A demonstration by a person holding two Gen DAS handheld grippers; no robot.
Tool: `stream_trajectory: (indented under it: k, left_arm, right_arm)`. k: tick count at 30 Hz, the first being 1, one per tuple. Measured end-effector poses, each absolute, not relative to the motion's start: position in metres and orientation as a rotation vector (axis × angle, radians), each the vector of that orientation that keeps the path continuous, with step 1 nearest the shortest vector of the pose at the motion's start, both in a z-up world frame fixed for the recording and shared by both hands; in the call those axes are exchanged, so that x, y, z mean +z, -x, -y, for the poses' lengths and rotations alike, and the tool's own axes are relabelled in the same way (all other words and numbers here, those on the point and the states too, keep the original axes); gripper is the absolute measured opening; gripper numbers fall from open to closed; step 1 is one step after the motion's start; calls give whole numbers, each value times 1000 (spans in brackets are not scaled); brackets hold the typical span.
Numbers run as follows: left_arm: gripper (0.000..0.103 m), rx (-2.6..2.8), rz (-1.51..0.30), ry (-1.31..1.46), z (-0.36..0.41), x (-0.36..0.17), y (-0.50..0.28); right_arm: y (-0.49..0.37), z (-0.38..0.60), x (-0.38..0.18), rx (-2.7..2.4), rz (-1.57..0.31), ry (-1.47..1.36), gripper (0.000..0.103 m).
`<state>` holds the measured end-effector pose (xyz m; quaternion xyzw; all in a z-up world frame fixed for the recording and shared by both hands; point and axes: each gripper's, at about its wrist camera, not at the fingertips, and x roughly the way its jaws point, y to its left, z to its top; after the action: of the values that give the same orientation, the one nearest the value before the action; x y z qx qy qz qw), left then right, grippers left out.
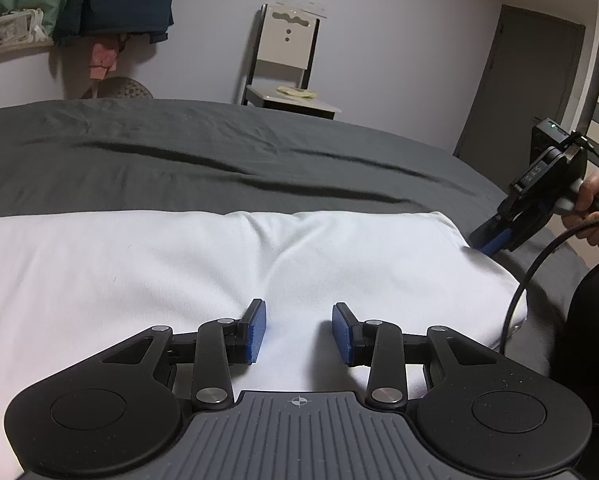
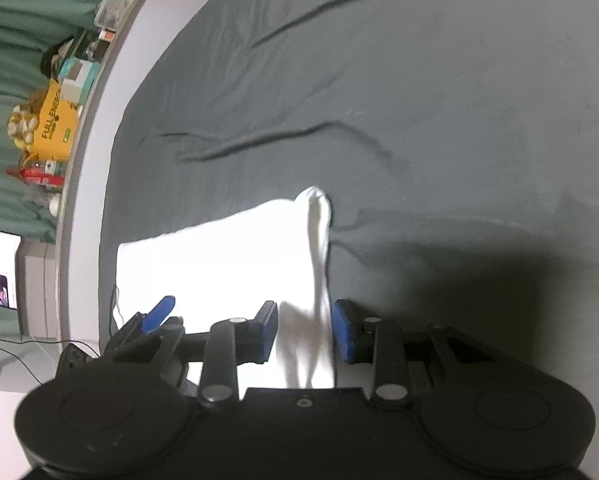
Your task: Fold clothes
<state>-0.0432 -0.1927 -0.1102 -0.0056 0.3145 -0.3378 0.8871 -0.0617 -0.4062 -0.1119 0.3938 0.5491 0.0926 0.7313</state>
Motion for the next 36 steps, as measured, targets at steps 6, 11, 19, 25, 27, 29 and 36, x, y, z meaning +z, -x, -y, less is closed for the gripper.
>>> stream_trajectory:
  k: [6, 11, 19, 25, 27, 29, 36]
  left_arm:
    - [37, -718, -651, -8, 190, -109, 47]
    - [37, -722, -646, -15, 189, -109, 49]
    - [37, -705, -613, -33, 187, -106, 65]
    - [37, -664, -537, -43, 181, -98, 84]
    - [38, -652, -501, -28, 180, -95, 91]
    - [39, -630, -477, 3, 184, -92, 92]
    - [96, -500, -439, 119, 211, -85, 70]
  right_arm:
    - [62, 405, -106, 146, -1244, -773, 4]
    - [70, 406, -103, 107, -1286, -740, 5]
    - [64, 371, -98, 162, -1313, -694, 7]
    - [60, 355, -100, 70, -1375, -542, 2]
    - [60, 355, -95, 56, -1362, -517, 8]
    - [62, 356, -87, 60, -1301, -523, 66]
    - [54, 355, -101, 41, -1231, -650, 77]
